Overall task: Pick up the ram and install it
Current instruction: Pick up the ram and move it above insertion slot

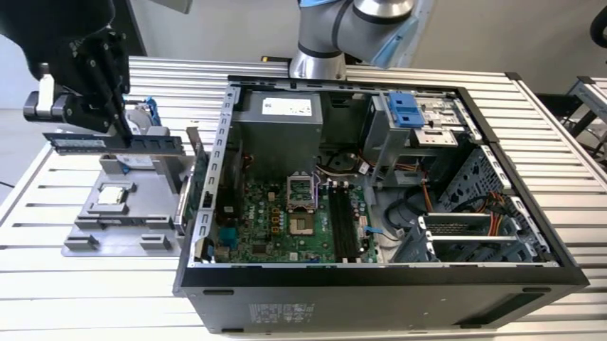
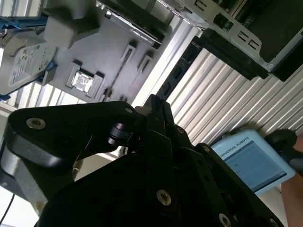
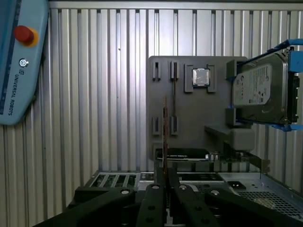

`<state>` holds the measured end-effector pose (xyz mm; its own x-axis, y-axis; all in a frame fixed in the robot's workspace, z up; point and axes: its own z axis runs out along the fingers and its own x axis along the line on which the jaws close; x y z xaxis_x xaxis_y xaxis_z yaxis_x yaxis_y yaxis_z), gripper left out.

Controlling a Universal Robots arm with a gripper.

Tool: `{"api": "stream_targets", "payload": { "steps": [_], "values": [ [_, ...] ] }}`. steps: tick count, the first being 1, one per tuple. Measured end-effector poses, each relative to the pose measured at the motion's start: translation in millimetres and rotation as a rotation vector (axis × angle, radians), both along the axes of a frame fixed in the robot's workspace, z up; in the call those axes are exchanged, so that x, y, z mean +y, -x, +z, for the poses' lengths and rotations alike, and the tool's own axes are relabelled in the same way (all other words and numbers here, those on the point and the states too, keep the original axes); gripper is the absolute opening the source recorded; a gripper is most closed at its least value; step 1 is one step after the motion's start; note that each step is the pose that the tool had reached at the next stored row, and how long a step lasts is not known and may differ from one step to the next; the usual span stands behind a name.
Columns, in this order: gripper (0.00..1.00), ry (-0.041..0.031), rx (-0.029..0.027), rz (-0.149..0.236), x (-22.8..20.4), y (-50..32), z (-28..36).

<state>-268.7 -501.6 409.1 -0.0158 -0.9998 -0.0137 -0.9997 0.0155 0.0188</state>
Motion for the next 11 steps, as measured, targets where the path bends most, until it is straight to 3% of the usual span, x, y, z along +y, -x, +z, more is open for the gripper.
{"api": "stream_targets", "payload": {
  "steps": [11],
  "values": [
    [0.0, -0.0001, 0.004, 0.0, -0.3, -28.9, -0.1]
  ]
}}
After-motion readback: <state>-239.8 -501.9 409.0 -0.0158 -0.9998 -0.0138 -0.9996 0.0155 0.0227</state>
